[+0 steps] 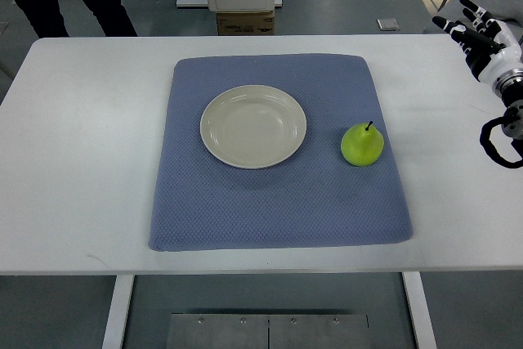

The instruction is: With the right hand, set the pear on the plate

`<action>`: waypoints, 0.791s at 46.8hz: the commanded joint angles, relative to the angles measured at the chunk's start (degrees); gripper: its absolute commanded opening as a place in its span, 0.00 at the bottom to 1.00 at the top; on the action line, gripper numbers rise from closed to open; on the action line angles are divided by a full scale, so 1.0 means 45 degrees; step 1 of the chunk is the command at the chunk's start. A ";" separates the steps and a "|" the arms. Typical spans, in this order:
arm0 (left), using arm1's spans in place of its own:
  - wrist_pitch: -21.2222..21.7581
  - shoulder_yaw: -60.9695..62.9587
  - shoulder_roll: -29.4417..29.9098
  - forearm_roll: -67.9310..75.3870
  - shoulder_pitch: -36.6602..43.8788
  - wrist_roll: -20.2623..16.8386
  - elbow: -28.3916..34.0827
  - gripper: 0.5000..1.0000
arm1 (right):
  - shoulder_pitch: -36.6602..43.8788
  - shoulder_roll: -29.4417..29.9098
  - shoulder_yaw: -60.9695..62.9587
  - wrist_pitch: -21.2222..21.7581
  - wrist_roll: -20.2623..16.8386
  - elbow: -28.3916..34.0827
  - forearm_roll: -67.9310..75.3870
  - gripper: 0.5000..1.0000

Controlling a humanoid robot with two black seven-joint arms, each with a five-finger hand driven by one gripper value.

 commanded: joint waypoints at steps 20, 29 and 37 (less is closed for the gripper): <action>-0.0019 0.0034 0.0000 0.0002 -0.0082 0.0059 -0.0005 1.00 | 0.0120 0.0058 0.0057 -0.0020 0.0198 -0.0098 0.0000 1.00; -0.0019 0.0034 0.0000 0.0002 -0.0082 0.0059 -0.0005 1.00 | 0.0042 0.0117 0.0038 -0.0020 0.0900 -0.0098 0.0000 1.00; -0.0019 0.0034 0.0000 0.0002 -0.0082 0.0059 -0.0005 1.00 | 0.0120 0.0097 0.0038 -0.0078 0.1487 -0.0098 0.0000 1.00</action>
